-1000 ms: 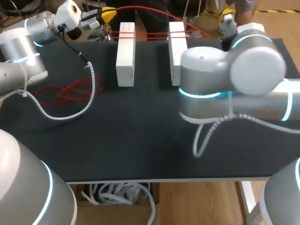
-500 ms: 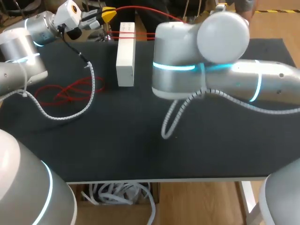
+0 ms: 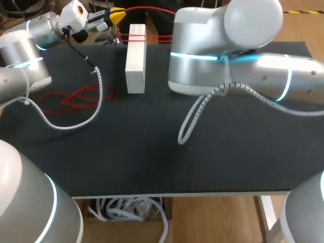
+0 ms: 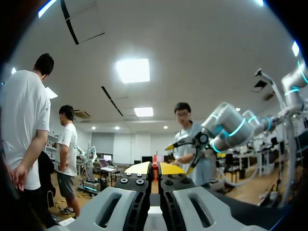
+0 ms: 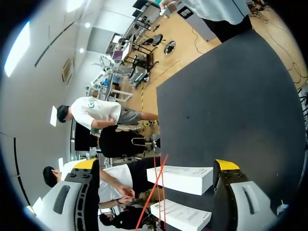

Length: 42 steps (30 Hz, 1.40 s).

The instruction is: Grab the tape and strap the tape.

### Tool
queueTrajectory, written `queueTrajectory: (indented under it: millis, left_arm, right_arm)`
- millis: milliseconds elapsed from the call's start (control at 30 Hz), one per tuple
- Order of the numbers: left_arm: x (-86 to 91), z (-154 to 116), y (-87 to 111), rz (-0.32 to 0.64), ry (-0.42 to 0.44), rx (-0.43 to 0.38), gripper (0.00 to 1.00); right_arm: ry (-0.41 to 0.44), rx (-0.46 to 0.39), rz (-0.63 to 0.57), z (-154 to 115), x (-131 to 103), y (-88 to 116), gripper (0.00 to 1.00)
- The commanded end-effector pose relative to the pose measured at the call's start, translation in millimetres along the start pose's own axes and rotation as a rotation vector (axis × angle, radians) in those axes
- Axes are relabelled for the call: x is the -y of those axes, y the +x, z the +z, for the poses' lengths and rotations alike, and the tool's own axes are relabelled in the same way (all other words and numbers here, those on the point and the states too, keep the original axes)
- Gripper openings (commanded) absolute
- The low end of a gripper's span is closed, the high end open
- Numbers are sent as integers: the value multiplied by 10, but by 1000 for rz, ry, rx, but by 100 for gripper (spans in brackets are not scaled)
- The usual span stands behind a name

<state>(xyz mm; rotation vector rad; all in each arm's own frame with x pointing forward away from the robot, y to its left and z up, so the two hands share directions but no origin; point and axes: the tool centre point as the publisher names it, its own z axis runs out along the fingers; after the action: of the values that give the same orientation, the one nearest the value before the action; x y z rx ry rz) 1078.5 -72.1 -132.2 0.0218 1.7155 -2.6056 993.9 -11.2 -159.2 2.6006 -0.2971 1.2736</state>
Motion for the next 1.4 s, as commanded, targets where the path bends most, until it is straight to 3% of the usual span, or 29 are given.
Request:
queueTrajectory:
  millis: [33, 233, 333, 500, 933, 1333, 1400]
  left_arm:
    - [5, 5, 15, 1, -1, 4, 0]
    - [5, 5, 15, 1, -1, 4, 0]
    - [5, 5, 15, 1, -1, 4, 0]
    - [5, 5, 15, 1, -1, 4, 0]
    - [5, 5, 15, 1, -1, 4, 0]
    - [5, 5, 15, 1, -1, 4, 0]
    - [5, 5, 15, 1, -1, 4, 0]
  right_arm:
    - [70, -49, 73, 40, -40, -81, 100]
    - [183, -176, 278, 150, 84, -201, 100]
    - [249, -290, 384, 222, 148, -202, 100]
    - [245, -393, 473, 371, 265, -154, 100]
    - [218, -494, 591, 644, 614, -7, 100]
    - [216, -515, 598, 715, 691, 168, 100]
    - [219, -513, 597, 717, 683, 190, 94]
